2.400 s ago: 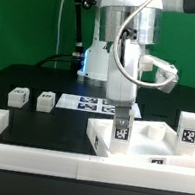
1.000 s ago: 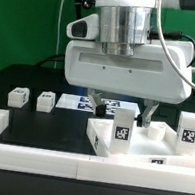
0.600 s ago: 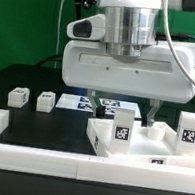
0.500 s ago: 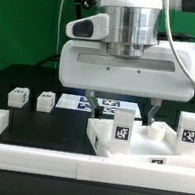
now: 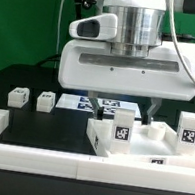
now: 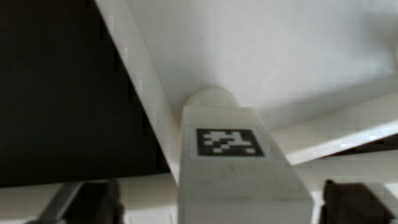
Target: Assemble square table
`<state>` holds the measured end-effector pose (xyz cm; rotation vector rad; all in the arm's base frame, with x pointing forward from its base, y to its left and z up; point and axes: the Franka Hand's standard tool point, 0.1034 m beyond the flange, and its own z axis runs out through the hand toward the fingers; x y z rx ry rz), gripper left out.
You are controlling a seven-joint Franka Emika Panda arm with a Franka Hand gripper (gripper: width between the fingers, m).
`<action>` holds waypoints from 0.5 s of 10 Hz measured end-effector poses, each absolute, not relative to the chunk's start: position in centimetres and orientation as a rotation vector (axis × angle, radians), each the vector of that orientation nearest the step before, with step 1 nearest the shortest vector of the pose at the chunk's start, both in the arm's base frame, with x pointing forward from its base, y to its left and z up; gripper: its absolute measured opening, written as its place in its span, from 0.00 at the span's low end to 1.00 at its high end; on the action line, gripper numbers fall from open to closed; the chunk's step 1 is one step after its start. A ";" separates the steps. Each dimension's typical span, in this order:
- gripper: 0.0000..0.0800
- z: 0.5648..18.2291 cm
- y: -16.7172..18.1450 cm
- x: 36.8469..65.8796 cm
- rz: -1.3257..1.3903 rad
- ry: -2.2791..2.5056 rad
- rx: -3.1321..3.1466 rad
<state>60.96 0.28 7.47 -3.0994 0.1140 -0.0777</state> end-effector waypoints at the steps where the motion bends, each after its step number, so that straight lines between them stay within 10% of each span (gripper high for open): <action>1: 0.47 7.5 0.3 61.0 -0.078 0.116 -3.099; 5: 0.36 7.5 0.3 61.0 -0.077 0.153 -3.097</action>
Offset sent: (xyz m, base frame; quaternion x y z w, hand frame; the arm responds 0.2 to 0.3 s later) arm 0.0000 0.0000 0.0000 0.0000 0.0000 0.0000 1.0000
